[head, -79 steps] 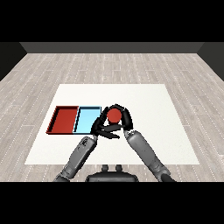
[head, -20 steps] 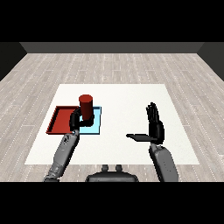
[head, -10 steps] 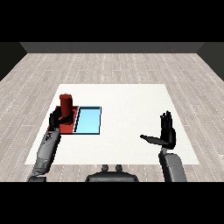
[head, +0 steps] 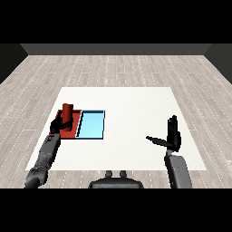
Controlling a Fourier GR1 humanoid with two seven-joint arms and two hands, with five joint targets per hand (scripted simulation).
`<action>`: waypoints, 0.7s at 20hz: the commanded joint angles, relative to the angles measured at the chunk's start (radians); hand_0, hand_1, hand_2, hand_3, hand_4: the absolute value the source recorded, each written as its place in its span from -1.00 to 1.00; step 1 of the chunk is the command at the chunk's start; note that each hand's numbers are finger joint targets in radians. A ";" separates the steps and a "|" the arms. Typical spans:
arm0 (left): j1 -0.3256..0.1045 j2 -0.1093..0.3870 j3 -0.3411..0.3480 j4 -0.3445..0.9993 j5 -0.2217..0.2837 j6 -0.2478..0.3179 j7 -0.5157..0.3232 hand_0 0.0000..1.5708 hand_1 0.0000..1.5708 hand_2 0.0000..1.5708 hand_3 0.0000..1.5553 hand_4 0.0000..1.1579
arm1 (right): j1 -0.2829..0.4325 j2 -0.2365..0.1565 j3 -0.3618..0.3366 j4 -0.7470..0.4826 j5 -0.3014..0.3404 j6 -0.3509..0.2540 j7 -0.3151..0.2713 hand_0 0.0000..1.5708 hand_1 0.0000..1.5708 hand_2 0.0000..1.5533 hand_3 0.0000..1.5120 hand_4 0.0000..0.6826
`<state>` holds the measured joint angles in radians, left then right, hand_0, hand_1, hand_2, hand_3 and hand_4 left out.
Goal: Pick the red can and put it in the red box
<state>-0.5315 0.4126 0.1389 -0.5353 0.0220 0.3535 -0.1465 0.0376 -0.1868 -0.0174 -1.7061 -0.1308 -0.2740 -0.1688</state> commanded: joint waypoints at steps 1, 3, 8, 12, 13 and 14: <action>-0.067 0.021 -0.019 0.214 -0.056 -0.005 0.063 -1.00 -1.00 -1.00 -0.45 0.31 | -0.054 0.001 0.006 0.058 0.027 -0.014 0.012 -1.00 -1.00 -1.00 -1.00 -1.00; -0.063 -0.036 -0.061 0.273 -0.109 0.065 0.064 -0.06 -0.06 0.01 -0.64 0.20 | -0.067 -0.017 -0.022 0.075 0.013 -0.005 0.009 -1.00 -1.00 -1.00 -1.00 -1.00; -0.112 0.003 -0.007 0.387 -0.081 0.018 0.044 0.36 0.36 0.31 -0.39 -0.04 | -0.034 0.029 0.010 0.117 0.057 -0.033 -0.055 -1.00 -1.00 -1.00 -1.00 -1.00; -0.156 0.039 -0.054 0.456 -0.135 -0.044 0.130 -1.00 -1.00 -1.00 -1.00 0.09 | -0.074 0.003 -0.034 0.145 0.033 -0.010 -0.076 -1.00 -1.00 -1.00 -1.00 -1.00; -0.183 0.025 -0.051 0.471 -0.137 -0.011 0.170 -1.00 -1.00 -1.00 -1.00 -1.00 | -0.081 0.014 -0.001 0.097 0.050 -0.026 -0.023 -1.00 -1.00 -1.00 -1.00 -1.00; -0.175 0.019 -0.031 0.470 -0.120 -0.001 0.151 -1.00 -1.00 -1.00 -1.00 -1.00 | -0.057 -0.029 -0.041 0.073 0.011 0.013 0.007 -1.00 -1.00 -1.00 -1.00 -1.00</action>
<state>-0.6791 0.4249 0.1045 -0.1179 -0.0890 0.3490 -0.0321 -0.0241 -0.1915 -0.0392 -1.6013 -0.1022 -0.2797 -0.1955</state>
